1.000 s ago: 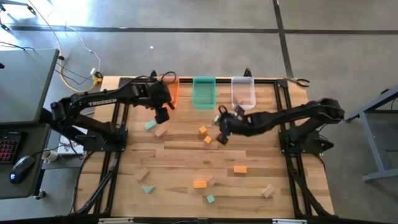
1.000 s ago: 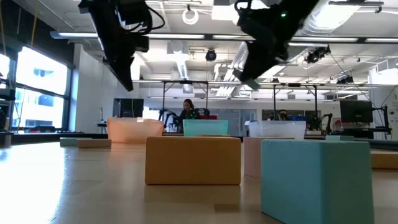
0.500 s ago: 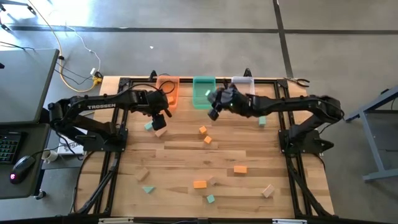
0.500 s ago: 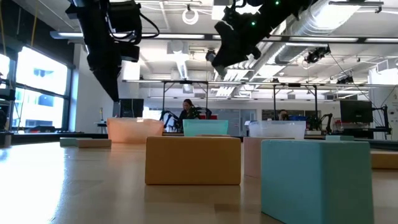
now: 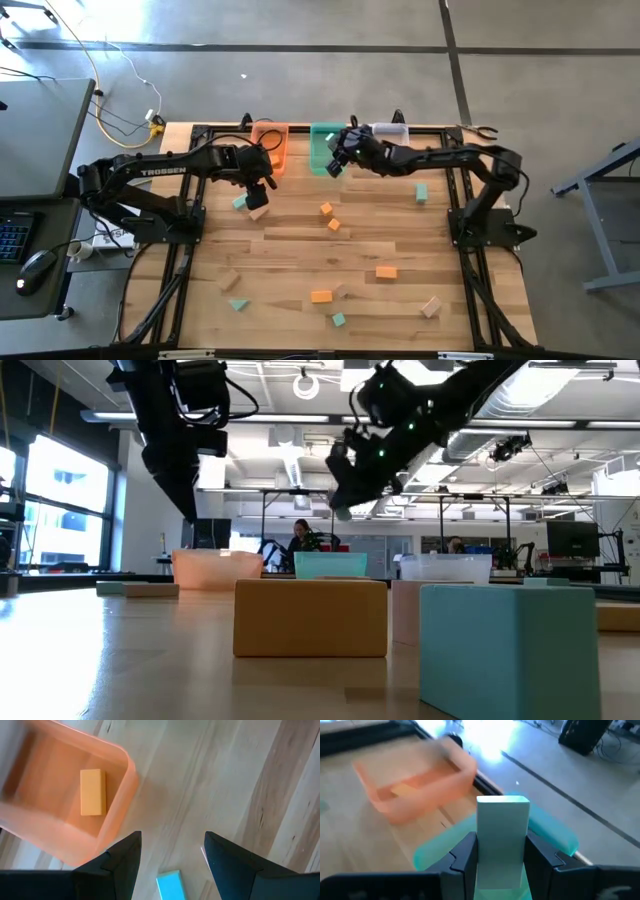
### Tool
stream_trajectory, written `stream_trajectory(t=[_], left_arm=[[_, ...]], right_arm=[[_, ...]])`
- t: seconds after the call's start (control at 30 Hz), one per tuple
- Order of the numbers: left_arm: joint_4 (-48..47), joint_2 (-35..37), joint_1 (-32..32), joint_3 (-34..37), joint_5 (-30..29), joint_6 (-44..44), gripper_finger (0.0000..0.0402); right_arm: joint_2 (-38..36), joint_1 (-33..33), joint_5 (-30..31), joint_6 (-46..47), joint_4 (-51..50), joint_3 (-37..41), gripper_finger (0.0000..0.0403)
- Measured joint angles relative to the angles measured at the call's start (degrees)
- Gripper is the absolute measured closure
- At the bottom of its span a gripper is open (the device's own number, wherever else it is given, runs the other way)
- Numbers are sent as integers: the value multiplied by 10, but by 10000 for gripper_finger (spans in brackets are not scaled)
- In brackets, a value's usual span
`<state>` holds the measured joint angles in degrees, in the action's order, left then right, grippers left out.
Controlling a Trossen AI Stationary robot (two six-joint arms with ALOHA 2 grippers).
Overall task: Sort & place blocks by color
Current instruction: Put the blue block into the blue bin
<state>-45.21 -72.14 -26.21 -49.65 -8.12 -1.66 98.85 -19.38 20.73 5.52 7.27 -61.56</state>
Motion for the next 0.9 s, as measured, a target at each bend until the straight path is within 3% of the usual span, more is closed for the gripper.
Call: stream_trajectory(t=[0.33, 0.67, 0.9], left_arm=[[-17, 0, 7, 0, 4, 43, 197], [-2, 0, 23, 0, 7, 55, 197], [78, 0, 22, 0, 26, -16, 197]], right_arm=[[63, -36, -57, 33, 1, 0, 299], [81, -58, -98, 59, 7, 0, 299], [81, -71, -136, 89, 17, 0, 299]])
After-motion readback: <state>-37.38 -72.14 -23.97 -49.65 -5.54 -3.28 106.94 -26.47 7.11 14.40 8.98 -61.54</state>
